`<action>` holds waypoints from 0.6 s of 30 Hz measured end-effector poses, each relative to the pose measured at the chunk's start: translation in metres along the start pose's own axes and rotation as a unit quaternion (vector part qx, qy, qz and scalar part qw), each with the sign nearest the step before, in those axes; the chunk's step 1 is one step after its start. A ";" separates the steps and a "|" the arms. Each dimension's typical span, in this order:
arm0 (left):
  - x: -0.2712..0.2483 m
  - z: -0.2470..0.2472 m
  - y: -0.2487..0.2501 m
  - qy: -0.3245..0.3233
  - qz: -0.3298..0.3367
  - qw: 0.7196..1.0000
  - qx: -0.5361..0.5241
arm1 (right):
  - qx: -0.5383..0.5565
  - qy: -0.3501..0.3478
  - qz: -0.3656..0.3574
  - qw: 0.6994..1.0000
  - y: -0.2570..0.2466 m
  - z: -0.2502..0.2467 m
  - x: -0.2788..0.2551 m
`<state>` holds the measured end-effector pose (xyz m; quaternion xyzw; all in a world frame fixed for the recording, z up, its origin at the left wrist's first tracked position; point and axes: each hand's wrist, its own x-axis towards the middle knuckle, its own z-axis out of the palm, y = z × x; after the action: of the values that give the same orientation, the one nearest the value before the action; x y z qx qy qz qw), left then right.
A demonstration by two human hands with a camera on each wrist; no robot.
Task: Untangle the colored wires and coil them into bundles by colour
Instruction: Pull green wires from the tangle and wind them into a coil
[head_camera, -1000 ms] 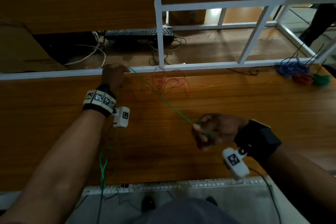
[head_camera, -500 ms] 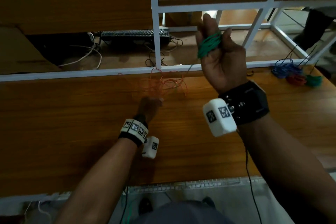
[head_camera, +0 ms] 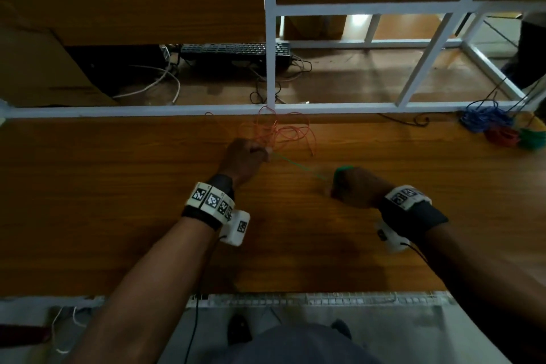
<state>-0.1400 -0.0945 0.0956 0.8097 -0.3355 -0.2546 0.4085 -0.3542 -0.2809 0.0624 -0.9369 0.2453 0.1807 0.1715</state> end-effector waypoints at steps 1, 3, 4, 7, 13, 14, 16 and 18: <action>0.003 -0.007 0.003 0.000 0.017 1.000 0.004 | 0.024 -0.049 -0.018 0.998 -0.005 0.001 -0.005; 0.006 -0.017 0.012 -0.006 0.048 0.999 0.006 | 0.109 -0.141 -0.042 0.983 -0.018 -0.003 -0.019; 0.009 -0.019 0.016 -0.006 0.065 0.998 -0.001 | 0.156 -0.176 -0.055 0.970 -0.030 -0.007 -0.028; 0.015 -0.014 0.029 0.013 0.096 0.995 -0.023 | 0.353 -0.236 -0.137 0.895 -0.069 -0.016 -0.051; 0.021 0.005 0.030 0.015 0.090 0.993 -0.073 | 0.664 -0.290 -0.310 0.615 -0.112 -0.036 -0.055; 0.017 0.006 0.028 0.011 0.076 0.992 -0.096 | 0.707 -0.279 -0.326 0.561 -0.110 -0.043 -0.051; 0.008 0.012 0.024 -0.011 0.066 0.992 -0.107 | 0.766 -0.219 -0.351 0.492 -0.110 -0.064 -0.050; -0.003 0.022 0.017 -0.035 0.060 0.994 -0.079 | 0.838 -0.136 -0.332 0.411 -0.107 -0.081 -0.044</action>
<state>-0.1626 -0.1110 0.0981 0.7440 -0.3758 -0.2836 0.4741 -0.3135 -0.2091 0.1764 -0.2982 -0.0822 -0.0611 0.9490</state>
